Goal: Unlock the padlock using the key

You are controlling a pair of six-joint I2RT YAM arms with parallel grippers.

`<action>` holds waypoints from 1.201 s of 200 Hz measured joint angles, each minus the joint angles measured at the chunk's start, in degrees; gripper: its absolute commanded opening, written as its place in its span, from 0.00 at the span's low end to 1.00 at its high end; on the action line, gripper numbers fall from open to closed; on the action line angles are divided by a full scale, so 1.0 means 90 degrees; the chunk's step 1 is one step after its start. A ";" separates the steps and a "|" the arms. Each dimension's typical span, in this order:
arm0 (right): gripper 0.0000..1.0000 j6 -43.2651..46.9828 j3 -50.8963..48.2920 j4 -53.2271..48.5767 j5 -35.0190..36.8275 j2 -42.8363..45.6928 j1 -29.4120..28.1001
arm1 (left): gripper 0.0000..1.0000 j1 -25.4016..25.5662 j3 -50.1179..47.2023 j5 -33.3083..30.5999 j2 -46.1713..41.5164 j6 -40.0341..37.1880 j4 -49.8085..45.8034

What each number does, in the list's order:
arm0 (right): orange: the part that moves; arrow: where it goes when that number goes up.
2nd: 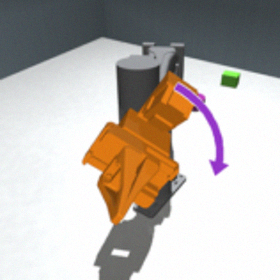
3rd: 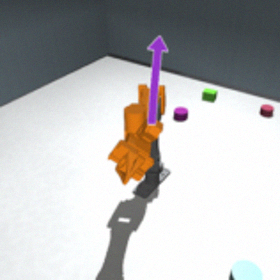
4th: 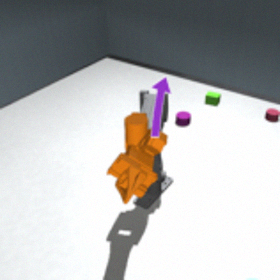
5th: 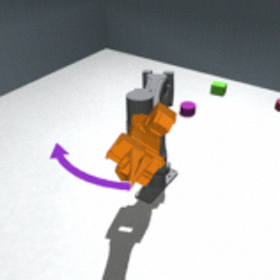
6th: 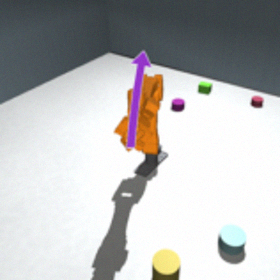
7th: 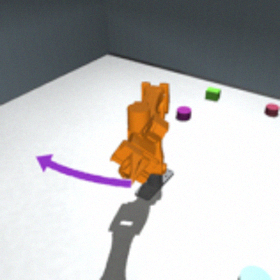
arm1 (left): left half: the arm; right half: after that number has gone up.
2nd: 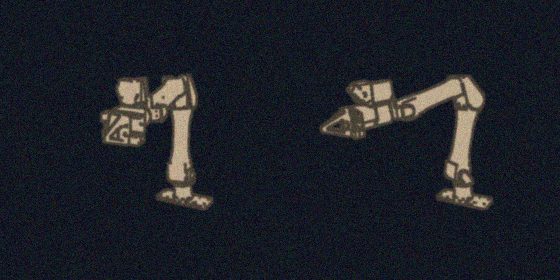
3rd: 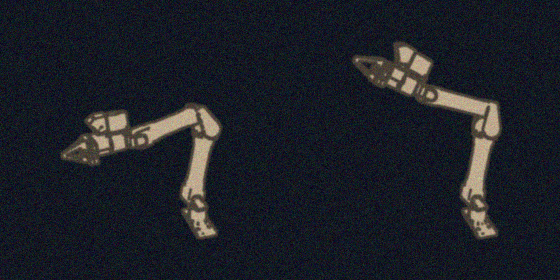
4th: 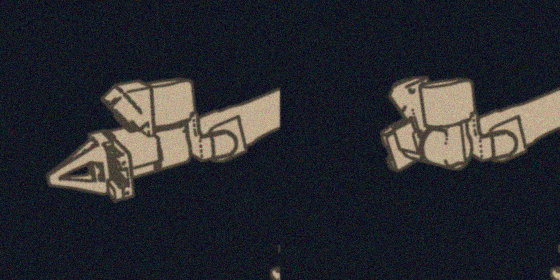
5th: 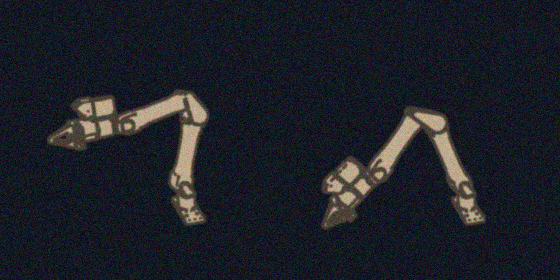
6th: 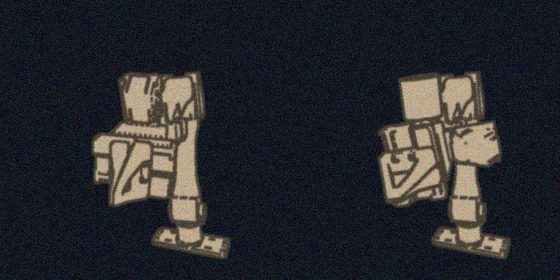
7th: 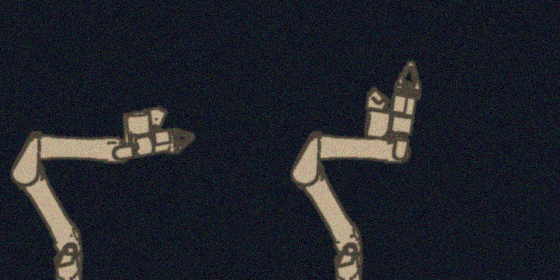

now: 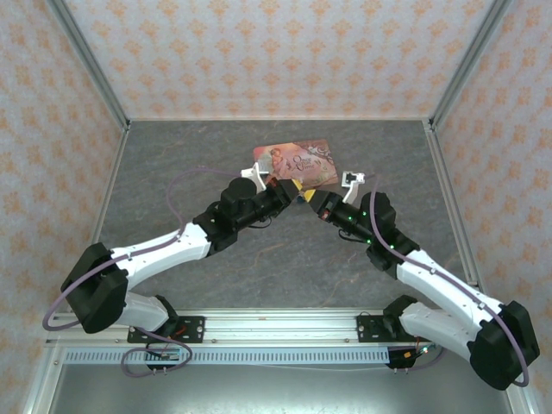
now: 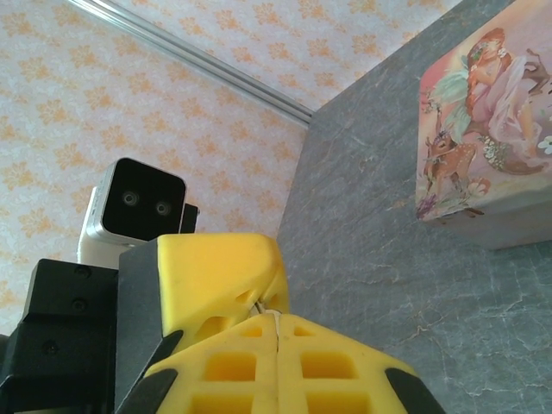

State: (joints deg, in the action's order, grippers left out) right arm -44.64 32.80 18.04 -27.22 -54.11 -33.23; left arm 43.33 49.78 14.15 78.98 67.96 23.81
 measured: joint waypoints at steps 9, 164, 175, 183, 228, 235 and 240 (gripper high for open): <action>0.22 0.0063 0.0000 -0.0097 0.0002 0.0121 0.0000 | 0.00 0.0019 0.0000 -0.0019 -0.0041 -0.0095 -0.0085; 0.53 0.0078 0.0425 0.0350 -0.2492 0.0408 0.0493 | 0.00 0.0007 0.0228 0.0962 -0.1224 -0.2555 -0.0406; 0.50 0.0102 0.0457 0.0389 -0.2509 0.0338 0.0401 | 0.00 0.0007 0.0228 0.1010 -0.1224 -0.2569 -0.0430; 0.48 0.0114 0.0478 0.0389 -0.2509 0.0287 0.0350 | 0.00 0.0007 0.0228 0.1039 -0.1224 -0.2574 -0.0435; 0.33 0.0136 0.0597 0.0403 -0.2506 0.0078 0.0260 | 0.00 0.0007 0.0228 0.1054 -0.1224 -0.2594 -0.0435; 0.30 0.0143 0.0619 0.0415 -0.2504 0.0058 0.0250 | 0.00 0.0007 0.0228 0.1054 -0.1224 -0.2594 -0.0435; 0.28 0.0138 0.0629 0.0430 -0.2504 0.0051 0.0250 | 0.00 0.0007 0.0228 0.1054 -0.1224 -0.2594 -0.0435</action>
State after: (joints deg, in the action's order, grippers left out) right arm -43.40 38.46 21.91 -49.76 -53.65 -30.98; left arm 43.40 51.83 23.64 67.96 44.62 19.90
